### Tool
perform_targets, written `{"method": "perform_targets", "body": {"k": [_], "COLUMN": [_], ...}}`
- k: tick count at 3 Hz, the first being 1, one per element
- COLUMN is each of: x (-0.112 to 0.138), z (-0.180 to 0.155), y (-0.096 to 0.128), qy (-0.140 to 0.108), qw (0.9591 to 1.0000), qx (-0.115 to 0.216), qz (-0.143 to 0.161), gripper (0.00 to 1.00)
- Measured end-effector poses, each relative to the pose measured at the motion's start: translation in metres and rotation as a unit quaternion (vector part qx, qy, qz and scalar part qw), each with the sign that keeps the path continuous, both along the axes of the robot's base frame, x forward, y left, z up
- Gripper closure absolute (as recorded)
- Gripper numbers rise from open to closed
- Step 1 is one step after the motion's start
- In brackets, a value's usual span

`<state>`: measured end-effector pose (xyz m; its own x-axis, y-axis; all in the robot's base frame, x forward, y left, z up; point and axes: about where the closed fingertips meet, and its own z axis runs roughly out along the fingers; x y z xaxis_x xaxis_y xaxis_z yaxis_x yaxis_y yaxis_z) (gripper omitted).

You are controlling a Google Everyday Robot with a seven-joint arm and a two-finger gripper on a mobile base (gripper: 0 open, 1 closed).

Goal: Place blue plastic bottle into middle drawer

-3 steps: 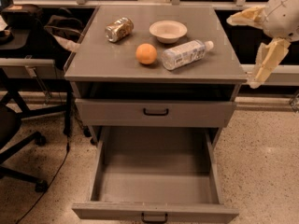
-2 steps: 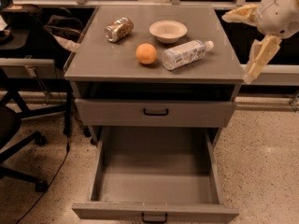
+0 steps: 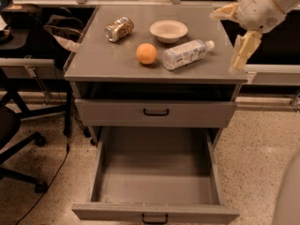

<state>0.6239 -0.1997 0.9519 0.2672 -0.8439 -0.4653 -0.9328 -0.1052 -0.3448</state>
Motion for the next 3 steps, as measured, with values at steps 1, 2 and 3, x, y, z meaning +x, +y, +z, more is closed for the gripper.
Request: {"method": "perform_targets", "body": {"k": [1, 2, 3], "x": [0.023, 0.052, 0.064], "z": [-0.007, -0.011, -0.007], "y": [0.018, 0.039, 0.042], "qy": [-0.002, -0.017, -0.036], "qw": [0.999, 0.9972, 0.9974], "qx": [-0.026, -0.042, -0.035], "qz": [0.037, 0.06, 0.051], "gripper": [0.0, 0.0, 0.0]}}
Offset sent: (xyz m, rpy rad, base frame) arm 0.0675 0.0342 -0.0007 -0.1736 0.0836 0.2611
